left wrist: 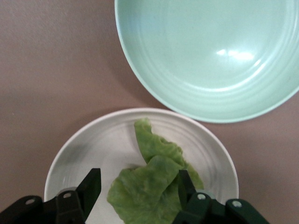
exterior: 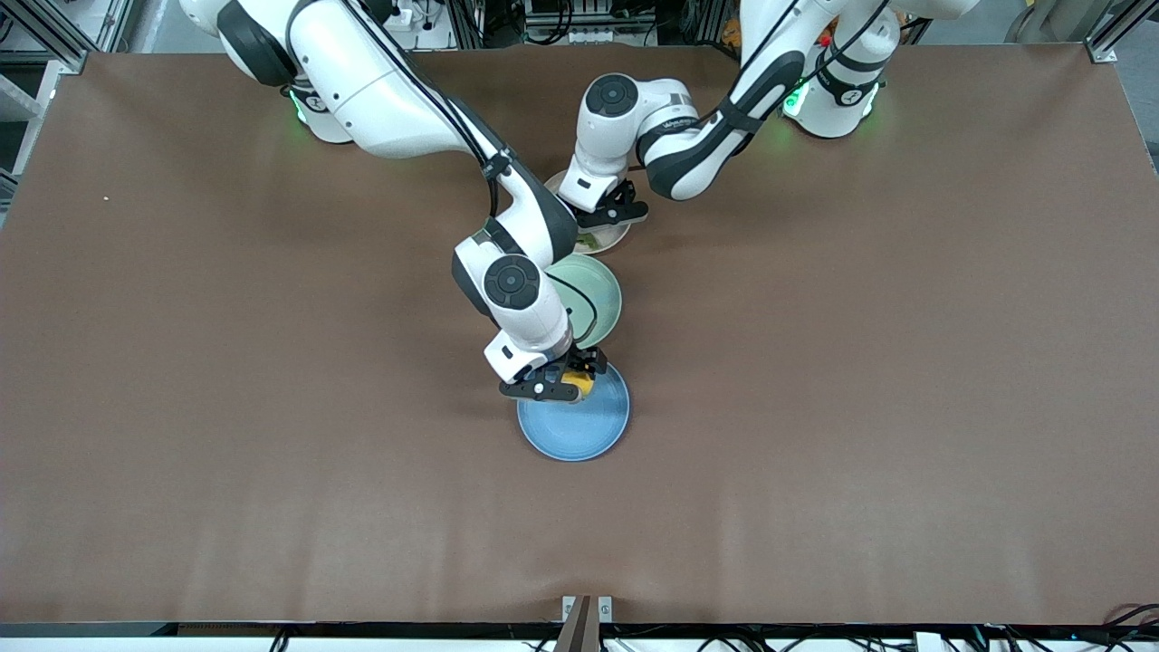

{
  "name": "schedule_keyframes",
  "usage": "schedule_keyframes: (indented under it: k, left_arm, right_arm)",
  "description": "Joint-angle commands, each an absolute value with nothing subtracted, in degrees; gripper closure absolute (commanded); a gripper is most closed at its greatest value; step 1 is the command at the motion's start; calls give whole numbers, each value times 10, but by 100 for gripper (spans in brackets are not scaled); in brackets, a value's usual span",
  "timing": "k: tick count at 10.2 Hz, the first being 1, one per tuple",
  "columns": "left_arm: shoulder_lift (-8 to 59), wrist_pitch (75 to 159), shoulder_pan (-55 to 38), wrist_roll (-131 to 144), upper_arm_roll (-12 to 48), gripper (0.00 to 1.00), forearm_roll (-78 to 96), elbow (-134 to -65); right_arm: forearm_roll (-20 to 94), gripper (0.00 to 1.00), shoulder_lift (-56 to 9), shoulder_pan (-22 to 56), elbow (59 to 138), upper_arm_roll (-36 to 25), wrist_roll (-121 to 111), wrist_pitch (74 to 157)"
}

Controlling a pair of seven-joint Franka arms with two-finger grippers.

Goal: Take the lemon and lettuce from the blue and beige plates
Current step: 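Grasp the lettuce with the left gripper while the right gripper grasps the lemon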

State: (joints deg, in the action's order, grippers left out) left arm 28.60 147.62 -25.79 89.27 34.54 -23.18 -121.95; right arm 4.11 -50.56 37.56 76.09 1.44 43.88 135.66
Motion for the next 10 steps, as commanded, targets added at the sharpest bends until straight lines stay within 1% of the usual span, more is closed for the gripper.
schedule_keyframes:
  k: [1, 2, 3, 4, 5, 7, 8, 9, 10]
  left_arm:
    - [294, 1477, -344, 921, 270, 26, -259, -1200]
    - [304, 1477, -372, 927, 249, 27, -259, -1188]
    - [310, 1477, -379, 930, 239, 29, -259, -1178]
    - [309, 1477, -378, 931, 239, 29, -259, -1176]
    - [308, 1477, -376, 931, 239, 29, -259, -1175]
    - [317, 1477, -380, 934, 239, 29, -259, -1170]
    - [318, 1477, -380, 934, 239, 29, -259, -1168]
    - [318, 1477, -380, 934, 239, 33, -260, -1168]
    - [322, 1477, -382, 934, 239, 34, -260, -1166]
  right_arm:
    - [31, 15, -523, 381, 735, 13, 468, 1360]
    - [32, 18, -524, 381, 735, 13, 472, 1361]
    - [32, 33, -524, 381, 735, 13, 471, 1361]
    - [32, 52, -524, 379, 735, 13, 470, 1360]
    - [32, 67, -524, 376, 733, 13, 468, 1360]
    - [32, 78, -523, 373, 724, 12, 459, 1359]
    - [34, 94, -521, 370, 715, 13, 457, 1354]
    - [38, 100, -519, 366, 709, 14, 458, 1347]
    - [43, 100, -513, 360, 706, 16, 457, 1333]
